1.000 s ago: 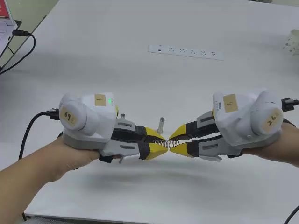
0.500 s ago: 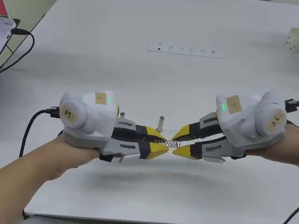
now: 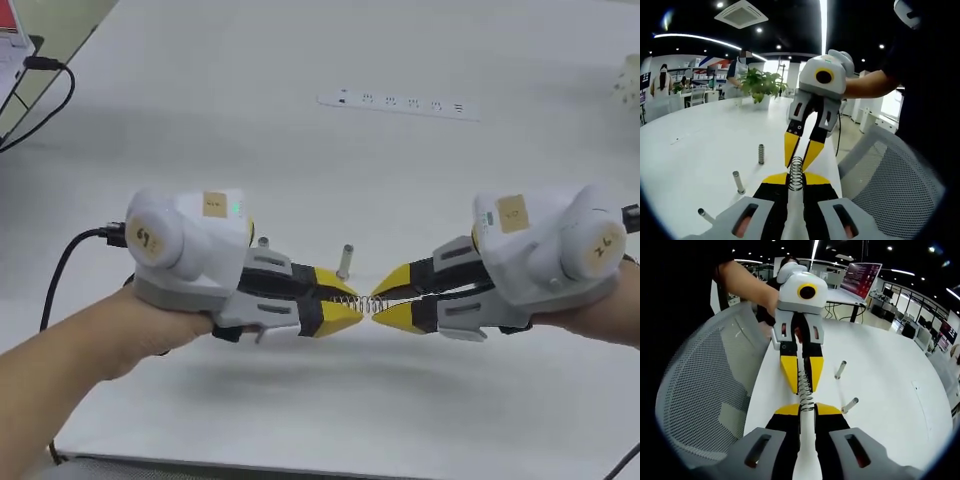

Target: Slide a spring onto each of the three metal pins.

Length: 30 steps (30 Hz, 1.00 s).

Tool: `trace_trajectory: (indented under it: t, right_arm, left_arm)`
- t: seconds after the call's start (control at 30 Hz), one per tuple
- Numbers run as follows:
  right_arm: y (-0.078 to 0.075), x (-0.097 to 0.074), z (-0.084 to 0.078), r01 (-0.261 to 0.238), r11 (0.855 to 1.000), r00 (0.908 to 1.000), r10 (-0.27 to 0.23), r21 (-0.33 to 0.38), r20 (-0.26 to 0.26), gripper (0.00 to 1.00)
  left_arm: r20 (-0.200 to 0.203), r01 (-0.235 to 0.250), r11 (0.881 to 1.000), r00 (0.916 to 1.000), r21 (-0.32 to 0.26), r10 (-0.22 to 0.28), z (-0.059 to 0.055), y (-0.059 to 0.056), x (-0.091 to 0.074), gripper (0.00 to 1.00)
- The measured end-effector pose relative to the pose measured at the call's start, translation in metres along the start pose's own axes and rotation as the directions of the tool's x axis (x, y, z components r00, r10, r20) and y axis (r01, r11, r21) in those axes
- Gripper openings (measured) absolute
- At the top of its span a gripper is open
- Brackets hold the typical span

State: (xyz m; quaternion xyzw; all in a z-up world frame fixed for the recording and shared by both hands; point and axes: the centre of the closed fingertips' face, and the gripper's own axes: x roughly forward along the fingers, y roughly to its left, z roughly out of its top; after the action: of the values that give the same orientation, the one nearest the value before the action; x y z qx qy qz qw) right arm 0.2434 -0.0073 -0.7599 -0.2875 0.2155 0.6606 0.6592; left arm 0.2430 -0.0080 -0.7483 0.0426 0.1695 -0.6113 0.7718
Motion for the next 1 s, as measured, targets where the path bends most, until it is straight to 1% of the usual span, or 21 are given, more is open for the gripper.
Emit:
trace_trajectory:
  t: [0.17,0.37,0.5,0.73,0.9,1.0]
  right_arm:
    - [0.000,-0.005,0.007,-0.001,1.000,0.9994,0.001,0.015,0.033,0.07]
    - [0.002,-0.006,0.012,-0.004,1.000,0.9987,0.003,0.025,0.052,0.07]
    - [0.002,-0.008,0.015,-0.009,0.999,0.9975,0.007,0.035,0.071,0.07]
    - [0.002,-0.010,0.021,-0.015,0.999,0.9956,0.011,0.039,0.093,0.07]
    - [0.002,-0.012,0.026,-0.018,0.998,0.9928,0.011,0.055,0.119,0.07]
    - [0.002,-0.014,0.033,-0.026,0.997,0.9882,0.014,0.077,0.152,0.07]
  left_arm:
    - [0.004,0.003,1.000,1.0000,-0.014,-0.003,-0.003,0.001,-0.001,0.02]
    - [0.008,0.006,1.000,1.0000,-0.018,-0.005,-0.004,0.001,-0.001,0.02]
    - [0.019,0.010,1.000,0.9998,-0.027,-0.009,-0.002,0.001,-0.002,0.03]
    - [0.025,0.014,0.999,0.9996,-0.029,-0.013,-0.001,0.000,-0.003,0.03]
    - [0.031,0.016,0.999,0.9994,-0.028,-0.015,0.000,-0.001,-0.004,0.03]
    - [0.033,0.015,0.999,0.9994,-0.028,-0.014,0.000,0.000,-0.004,0.02]
